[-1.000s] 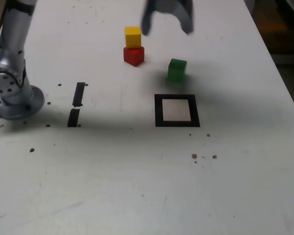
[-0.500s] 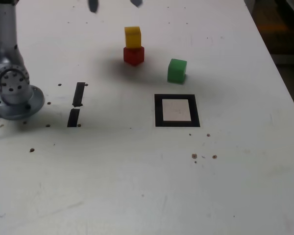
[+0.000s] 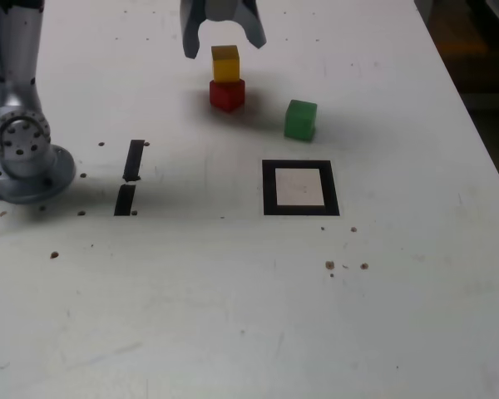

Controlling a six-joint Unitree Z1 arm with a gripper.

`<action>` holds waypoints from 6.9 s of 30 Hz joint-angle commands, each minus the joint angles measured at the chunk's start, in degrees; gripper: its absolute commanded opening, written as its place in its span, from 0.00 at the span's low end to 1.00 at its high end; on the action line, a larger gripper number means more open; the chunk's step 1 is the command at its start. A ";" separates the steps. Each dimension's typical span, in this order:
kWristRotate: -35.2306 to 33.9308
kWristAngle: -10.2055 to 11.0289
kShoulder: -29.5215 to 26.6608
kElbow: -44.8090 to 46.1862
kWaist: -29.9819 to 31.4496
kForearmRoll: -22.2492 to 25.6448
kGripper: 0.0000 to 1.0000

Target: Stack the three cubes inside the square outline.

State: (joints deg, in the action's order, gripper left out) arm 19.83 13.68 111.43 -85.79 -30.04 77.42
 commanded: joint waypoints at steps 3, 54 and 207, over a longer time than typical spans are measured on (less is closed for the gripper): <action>-0.21 -1.03 0.69 1.27 -0.10 -1.66 0.82; -1.02 -3.97 11.93 -27.80 19.78 5.93 0.26; -25.58 -11.93 1.49 -11.49 31.38 11.22 0.10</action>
State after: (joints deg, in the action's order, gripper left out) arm -0.06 1.84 112.37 -96.75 1.26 88.49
